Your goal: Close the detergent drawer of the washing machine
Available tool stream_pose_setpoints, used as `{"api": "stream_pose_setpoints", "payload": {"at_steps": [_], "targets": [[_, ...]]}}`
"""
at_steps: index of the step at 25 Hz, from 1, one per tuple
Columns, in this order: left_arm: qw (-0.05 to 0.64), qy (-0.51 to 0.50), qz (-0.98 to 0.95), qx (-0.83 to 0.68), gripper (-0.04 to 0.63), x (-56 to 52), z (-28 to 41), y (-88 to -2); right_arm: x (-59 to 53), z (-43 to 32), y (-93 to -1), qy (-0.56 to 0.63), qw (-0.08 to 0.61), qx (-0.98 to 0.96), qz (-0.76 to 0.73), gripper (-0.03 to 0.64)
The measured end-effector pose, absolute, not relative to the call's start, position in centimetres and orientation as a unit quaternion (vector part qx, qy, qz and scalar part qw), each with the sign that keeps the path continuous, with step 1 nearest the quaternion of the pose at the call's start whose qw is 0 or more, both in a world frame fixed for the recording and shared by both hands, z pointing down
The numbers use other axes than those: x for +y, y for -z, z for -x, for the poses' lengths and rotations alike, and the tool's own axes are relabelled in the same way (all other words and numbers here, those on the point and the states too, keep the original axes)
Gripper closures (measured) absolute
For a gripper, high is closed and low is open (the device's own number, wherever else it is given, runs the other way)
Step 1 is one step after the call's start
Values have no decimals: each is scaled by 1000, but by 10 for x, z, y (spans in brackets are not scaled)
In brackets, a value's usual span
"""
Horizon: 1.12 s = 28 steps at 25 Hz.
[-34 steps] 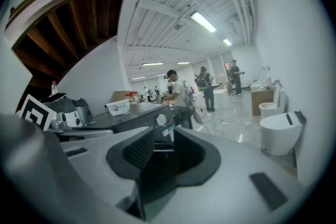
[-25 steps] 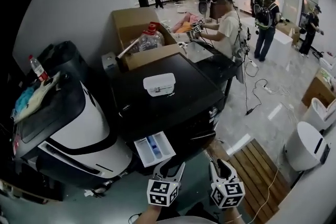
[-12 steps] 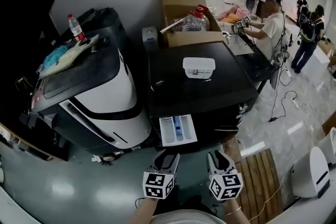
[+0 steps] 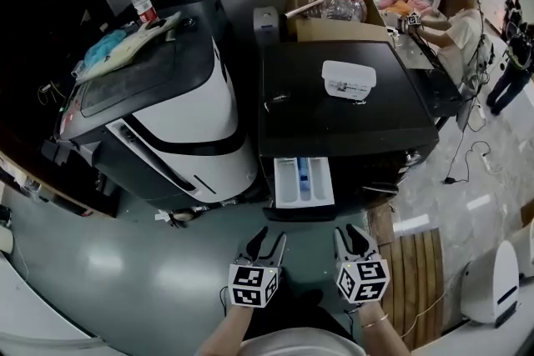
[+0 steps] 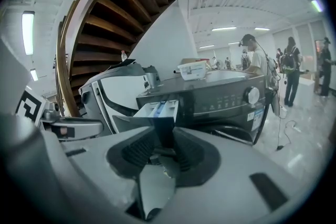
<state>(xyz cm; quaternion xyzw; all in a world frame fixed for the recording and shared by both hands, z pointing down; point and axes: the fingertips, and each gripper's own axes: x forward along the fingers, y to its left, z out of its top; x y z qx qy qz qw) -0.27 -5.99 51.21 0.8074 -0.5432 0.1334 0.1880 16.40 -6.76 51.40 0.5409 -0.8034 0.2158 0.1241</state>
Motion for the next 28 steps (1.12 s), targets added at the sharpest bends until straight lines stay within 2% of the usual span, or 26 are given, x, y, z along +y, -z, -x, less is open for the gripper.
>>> {"api": "stream_pose_setpoints", "payload": {"at_steps": [16,28], "targets": [[235,-152,-786,-551,428,-86,23,-570,-91,-164,-558,-230,158,-794,-540,518],[232,-157,-800,-531,404,-105,17,-579,-109,-162,-566,-226,163,-792,-543,518]]}}
